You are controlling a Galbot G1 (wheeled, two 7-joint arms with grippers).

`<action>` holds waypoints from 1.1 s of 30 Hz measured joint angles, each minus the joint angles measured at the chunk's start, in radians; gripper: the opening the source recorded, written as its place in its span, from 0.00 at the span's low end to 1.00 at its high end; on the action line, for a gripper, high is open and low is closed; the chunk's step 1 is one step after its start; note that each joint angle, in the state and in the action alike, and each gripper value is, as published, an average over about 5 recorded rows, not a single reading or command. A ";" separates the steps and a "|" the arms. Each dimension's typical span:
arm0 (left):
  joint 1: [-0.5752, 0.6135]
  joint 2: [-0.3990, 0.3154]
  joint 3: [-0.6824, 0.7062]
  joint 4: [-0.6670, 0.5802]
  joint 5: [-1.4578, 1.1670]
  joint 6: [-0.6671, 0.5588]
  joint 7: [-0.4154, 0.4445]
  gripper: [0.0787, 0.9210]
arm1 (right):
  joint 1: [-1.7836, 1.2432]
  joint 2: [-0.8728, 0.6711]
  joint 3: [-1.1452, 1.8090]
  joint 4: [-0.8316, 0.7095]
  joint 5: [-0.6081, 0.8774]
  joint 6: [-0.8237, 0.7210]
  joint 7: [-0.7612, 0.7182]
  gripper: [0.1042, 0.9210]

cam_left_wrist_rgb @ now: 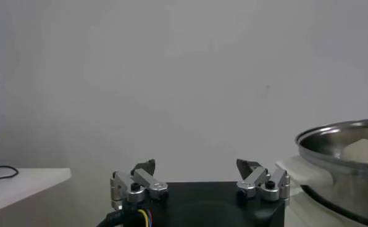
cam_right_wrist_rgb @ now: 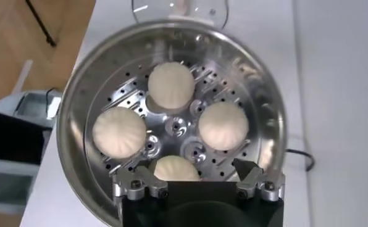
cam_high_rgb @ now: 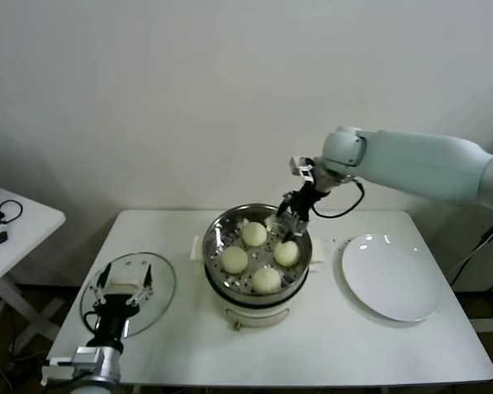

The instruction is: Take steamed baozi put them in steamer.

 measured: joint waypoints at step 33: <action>-0.015 -0.056 0.052 -0.004 0.063 -0.008 -0.005 0.88 | -1.071 -0.483 1.303 0.361 -0.250 0.172 0.463 0.88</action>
